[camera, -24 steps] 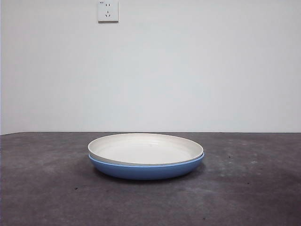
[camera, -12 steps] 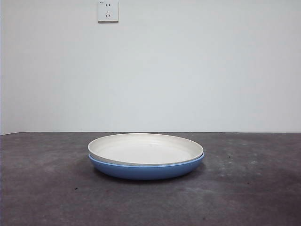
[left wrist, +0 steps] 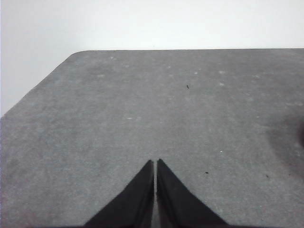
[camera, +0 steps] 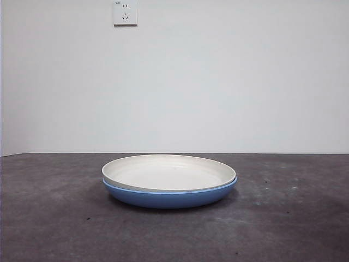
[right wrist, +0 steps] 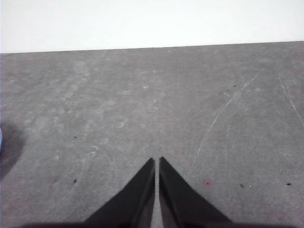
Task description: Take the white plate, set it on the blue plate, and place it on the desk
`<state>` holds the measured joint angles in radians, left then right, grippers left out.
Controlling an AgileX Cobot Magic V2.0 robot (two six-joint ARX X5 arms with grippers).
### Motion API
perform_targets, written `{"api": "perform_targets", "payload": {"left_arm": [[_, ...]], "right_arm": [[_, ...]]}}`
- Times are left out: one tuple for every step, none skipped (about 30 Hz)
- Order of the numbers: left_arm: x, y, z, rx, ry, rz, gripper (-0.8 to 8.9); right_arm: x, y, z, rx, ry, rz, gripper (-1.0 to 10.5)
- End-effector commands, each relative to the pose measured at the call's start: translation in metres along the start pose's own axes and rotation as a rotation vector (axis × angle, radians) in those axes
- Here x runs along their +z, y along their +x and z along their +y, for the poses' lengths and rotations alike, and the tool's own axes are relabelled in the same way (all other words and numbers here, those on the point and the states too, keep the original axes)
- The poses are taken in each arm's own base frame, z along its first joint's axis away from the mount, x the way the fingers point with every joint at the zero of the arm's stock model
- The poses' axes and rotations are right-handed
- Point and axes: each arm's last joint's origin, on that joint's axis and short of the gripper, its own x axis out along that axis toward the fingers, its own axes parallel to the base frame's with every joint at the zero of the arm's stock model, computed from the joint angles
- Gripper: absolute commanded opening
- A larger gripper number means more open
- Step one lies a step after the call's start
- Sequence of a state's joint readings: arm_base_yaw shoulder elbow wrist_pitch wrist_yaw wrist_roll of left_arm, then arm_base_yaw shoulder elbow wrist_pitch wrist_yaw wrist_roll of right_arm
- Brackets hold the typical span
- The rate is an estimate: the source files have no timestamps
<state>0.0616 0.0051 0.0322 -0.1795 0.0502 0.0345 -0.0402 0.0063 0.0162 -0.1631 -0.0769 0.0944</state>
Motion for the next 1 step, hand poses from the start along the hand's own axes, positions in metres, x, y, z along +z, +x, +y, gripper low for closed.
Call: {"api": "perform_targets", "payload": {"left_arm": [[-0.0072,0.0019,0.0003,0.005,-0.011,0.026,0.1]], "right_arm": [[-0.0003,0.0003,0.0,0.001,0.01,-0.008,0.1]]}}
